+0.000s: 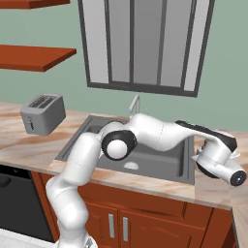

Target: Restock the sink supplies by placing the sponge and soap dispenser on the counter and next to the sink. Make sure the soap dispenser is upright.

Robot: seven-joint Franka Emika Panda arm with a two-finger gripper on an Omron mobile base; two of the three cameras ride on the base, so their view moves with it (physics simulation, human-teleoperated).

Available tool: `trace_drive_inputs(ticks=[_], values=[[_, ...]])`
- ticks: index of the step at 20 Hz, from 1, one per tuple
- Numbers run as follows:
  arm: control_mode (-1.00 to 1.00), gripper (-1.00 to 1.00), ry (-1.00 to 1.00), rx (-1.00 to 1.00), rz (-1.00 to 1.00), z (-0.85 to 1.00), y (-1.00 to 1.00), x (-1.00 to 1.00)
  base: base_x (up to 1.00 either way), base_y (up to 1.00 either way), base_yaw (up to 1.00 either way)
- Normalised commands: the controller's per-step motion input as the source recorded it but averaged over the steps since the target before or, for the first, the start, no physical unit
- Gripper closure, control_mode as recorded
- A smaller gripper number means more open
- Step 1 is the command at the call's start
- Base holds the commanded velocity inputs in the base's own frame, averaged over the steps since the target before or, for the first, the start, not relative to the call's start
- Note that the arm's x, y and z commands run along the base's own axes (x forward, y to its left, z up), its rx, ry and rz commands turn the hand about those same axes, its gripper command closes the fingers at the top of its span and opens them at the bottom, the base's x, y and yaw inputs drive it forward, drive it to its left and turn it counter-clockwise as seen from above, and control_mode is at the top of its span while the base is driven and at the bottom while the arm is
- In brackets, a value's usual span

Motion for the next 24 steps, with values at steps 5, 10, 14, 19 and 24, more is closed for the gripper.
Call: trace_drive_inputs(ticks=[5, 10, 14, 19, 24], values=[[-1.00, -1.00, -0.07, 0.00, -0.01, -0.04, 0.01, -0.43, 0.00, 0.00, 0.00], [-1.00, -1.00, -0.09, 0.00, 0.00, 0.33, 0.00, -0.77, 0.00, 0.00, 0.00], [-1.00, -1.00, -0.12, -0.11, 0.00, 0.97, 0.25, -0.68, 0.00, 0.00, 0.00], [-1.00, -1.00, -0.10, -0.28, 0.00, 1.00, 0.63, -0.47, 0.00, 0.00, 0.00], [-1.00, -1.00, 0.00, -0.54, 0.00, 0.50, 1.00, -0.12, 0.00, 0.00, 0.00]])
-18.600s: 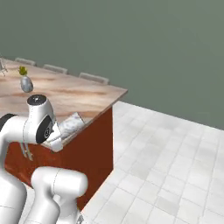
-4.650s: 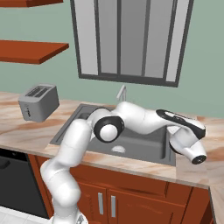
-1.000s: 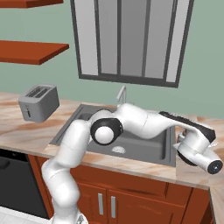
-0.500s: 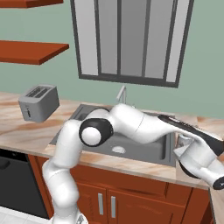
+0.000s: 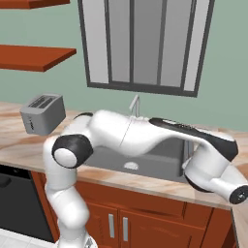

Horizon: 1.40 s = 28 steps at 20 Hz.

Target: Restock the sink supplies by placing the sponge and soap dispenser on the counter and next to the sink. Make sure the soap dispenser is upright.

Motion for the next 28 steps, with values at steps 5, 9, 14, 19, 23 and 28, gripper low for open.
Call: trace_drive_inputs(ticks=[5, 9, 14, 19, 23, 28], values=[[-1.00, -1.00, 0.07, -0.67, 0.00, 0.16, 1.00, -0.10, 0.00, 0.00, 0.00], [-1.00, -1.00, 0.15, -0.72, 0.01, 0.11, 1.00, -0.05, 0.00, 0.00, 0.00], [-1.00, -1.00, 0.30, -0.75, 0.05, 0.07, 1.00, 0.00, 0.00, 0.00, 0.00], [-1.00, -1.00, 0.37, -0.75, 0.07, 0.02, 1.00, 0.00, 0.00, 0.00, 0.00], [-1.00, -1.00, 0.35, -0.56, 0.14, 0.00, 0.89, 0.00, 0.00, 0.00, 0.00], [-1.00, -1.00, 0.26, -0.26, 0.11, -0.11, 0.84, 0.00, 0.00, 0.00, 0.00]])
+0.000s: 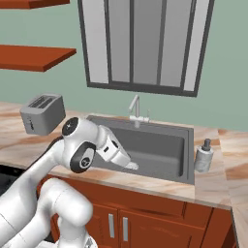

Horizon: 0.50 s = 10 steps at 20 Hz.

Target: Restock the sink supplies by placing the sponge and soap dispenser on the counter and next to the sink. Make sure the soap dispenser is upright.

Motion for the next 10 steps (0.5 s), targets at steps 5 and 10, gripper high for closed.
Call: trace_drive_inputs(ticks=[5, 10], values=[[-1.00, -1.00, 0.01, -0.05, 0.00, -0.14, 0.48, 0.00, 0.00, 0.00, 0.00], [1.00, -1.00, -0.01, -0.04, 0.03, -0.14, 0.35, -0.20, -0.13, 0.13, 0.00]])
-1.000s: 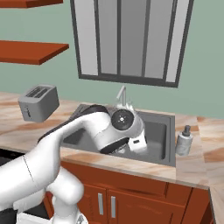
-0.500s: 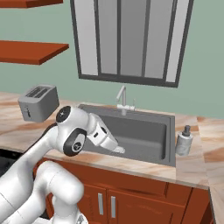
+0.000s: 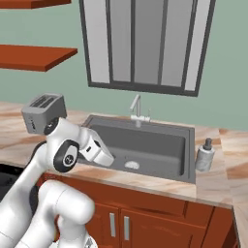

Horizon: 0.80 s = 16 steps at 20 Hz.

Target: Restock the sink supplies by placing the sponge and soap dispenser on the counter and next to the sink. Make sure the soap dispenser is upright.

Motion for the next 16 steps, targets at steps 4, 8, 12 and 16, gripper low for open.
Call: trace_drive_inputs(ticks=[4, 8, 12, 16], values=[[1.00, -1.00, 0.00, 0.00, 0.00, 0.00, 0.00, 0.00, -0.66, 0.91, -0.01], [1.00, -1.00, 0.00, 0.00, 0.00, 0.00, 0.00, 0.00, -0.58, 0.97, -0.18], [1.00, -1.00, 0.00, 0.00, 0.00, 0.00, 0.00, 0.00, -0.60, 0.56, -0.40], [1.00, -1.00, 0.00, 0.00, 0.00, 0.00, 0.00, 0.00, -0.58, 0.11, -0.64]])
